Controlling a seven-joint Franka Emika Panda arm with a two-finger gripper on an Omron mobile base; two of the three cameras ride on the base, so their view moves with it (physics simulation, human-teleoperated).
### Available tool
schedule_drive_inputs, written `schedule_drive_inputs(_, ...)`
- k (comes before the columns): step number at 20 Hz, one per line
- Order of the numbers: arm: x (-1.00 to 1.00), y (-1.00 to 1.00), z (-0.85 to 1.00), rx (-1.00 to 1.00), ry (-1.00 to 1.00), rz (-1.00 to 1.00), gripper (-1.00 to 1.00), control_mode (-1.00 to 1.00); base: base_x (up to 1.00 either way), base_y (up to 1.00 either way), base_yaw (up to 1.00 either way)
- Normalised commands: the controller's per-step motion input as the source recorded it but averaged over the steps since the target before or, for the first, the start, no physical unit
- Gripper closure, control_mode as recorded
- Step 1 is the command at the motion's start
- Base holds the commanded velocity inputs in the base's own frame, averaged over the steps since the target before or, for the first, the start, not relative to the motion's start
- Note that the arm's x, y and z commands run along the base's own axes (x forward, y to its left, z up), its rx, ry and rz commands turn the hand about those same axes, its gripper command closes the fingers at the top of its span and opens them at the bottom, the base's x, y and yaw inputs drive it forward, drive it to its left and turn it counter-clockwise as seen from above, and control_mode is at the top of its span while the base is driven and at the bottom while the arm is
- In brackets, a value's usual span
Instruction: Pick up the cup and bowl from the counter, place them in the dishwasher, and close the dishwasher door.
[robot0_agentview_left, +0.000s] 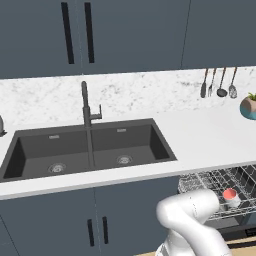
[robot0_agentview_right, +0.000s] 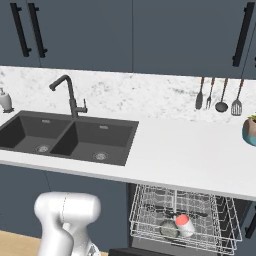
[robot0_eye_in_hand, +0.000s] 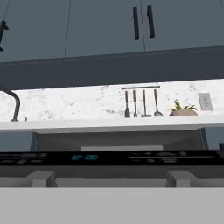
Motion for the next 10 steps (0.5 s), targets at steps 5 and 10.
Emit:
schedule_drive_inputs(5,0.02,0.08,-0.72,-0.02,-0.11,0.0,-1.0,-1.0,0.0,0.0,0.0)
schedule_drive_inputs(10,0.3,0.57,-0.51,-0.1,-0.01,0.0,-1.0,-1.0,0.0,0.0,0.0)
